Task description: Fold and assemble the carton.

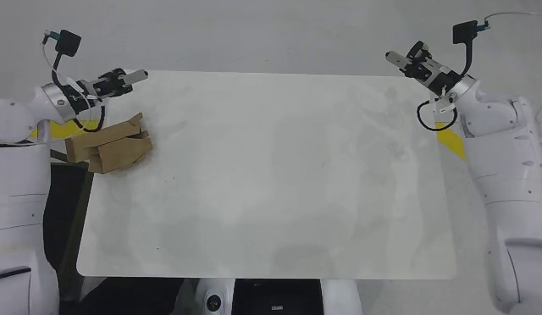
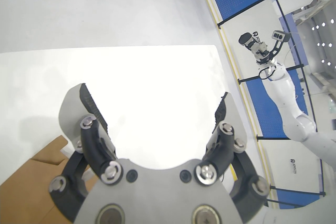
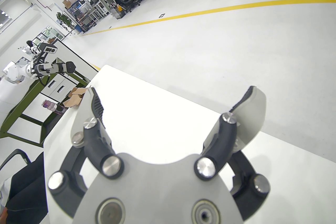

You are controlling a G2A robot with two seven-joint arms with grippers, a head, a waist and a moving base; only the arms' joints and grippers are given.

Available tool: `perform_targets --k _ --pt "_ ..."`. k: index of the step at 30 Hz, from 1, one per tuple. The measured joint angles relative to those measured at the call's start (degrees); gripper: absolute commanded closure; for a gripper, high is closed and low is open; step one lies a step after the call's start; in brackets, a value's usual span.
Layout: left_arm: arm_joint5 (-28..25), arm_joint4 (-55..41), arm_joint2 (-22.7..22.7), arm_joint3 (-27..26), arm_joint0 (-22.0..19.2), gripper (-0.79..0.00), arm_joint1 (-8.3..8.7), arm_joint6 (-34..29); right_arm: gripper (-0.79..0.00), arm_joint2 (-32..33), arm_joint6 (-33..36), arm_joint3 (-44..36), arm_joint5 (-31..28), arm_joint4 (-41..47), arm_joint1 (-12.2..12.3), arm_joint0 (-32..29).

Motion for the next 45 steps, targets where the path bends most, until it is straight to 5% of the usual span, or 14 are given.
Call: perform_targets --k 9,28,45 --pt "1.3 -5.0 -4.9 7.7 -1.7 -0.785 1.81 -3.4 -0.785 0.0 0.0 0.0 0.0 0.0 0.0 0.0" --pt "7.2 6.3 -10.1 22.6 -7.2 -0.785 6.29 2.1 -0.785 0.0 0.0 0.0 0.0 0.0 0.0 0.0" --pt "6.7 18.4 -6.5 35.0 -10.4 -0.785 9.12 1.9 -0.785 0.0 0.0 0.0 0.0 0.0 0.0 0.0"
